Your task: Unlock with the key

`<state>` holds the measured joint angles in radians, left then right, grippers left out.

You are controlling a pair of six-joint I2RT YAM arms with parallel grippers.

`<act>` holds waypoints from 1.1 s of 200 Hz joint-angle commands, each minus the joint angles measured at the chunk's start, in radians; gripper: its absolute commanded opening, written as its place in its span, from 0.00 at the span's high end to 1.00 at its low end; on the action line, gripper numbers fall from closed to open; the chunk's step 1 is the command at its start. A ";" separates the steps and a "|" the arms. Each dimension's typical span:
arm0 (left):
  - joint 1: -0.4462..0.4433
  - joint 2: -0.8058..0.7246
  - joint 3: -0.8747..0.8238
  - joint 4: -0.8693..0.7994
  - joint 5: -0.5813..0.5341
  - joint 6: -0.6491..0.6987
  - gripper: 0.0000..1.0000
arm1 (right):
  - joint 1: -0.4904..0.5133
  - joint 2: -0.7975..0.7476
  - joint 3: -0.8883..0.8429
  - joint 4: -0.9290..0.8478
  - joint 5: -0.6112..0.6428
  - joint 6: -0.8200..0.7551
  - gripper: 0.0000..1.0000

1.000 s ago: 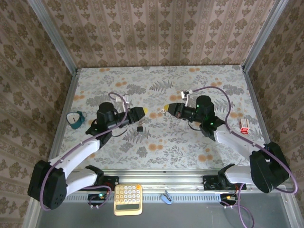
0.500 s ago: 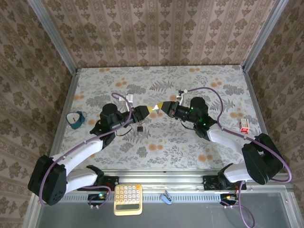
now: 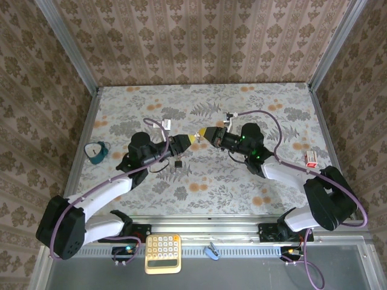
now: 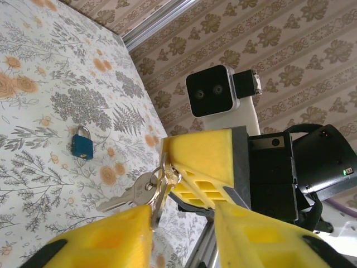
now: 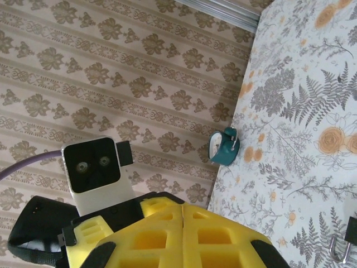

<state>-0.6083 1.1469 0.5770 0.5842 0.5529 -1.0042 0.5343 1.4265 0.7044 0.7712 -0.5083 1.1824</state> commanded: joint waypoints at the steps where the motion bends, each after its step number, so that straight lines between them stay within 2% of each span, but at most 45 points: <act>1: -0.007 0.004 0.011 0.059 0.018 -0.006 0.69 | 0.009 0.012 0.029 0.052 -0.010 0.011 1.00; 69: -0.005 0.002 0.005 0.053 0.016 0.005 0.97 | 0.009 0.016 0.020 0.048 -0.046 -0.004 1.00; 104: 0.010 -0.019 0.018 -0.009 0.028 0.030 1.00 | 0.006 -0.001 0.013 -0.026 -0.073 -0.056 1.00; 136: 0.035 -0.044 0.106 -0.315 0.048 0.137 1.00 | -0.022 -0.072 0.000 -0.201 -0.051 -0.163 0.69; 173: 0.059 -0.001 0.234 -0.653 0.083 0.295 1.00 | -0.053 -0.159 0.002 -0.450 0.019 -0.331 0.64; 182: 0.062 0.018 0.263 -0.717 0.113 0.328 1.00 | -0.053 -0.176 0.006 -0.503 0.062 -0.365 0.58; 200: 0.061 0.062 0.315 -0.806 0.143 0.387 1.00 | -0.053 -0.193 -0.001 -0.563 0.116 -0.436 0.48; 220: 0.058 0.110 0.363 -0.856 0.202 0.433 1.00 | -0.053 -0.190 0.017 -0.621 0.088 -0.513 0.47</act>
<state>-0.5499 1.2106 0.8814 -0.1040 0.6590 -0.6903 0.4820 1.2480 0.7010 0.2951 -0.4538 0.8165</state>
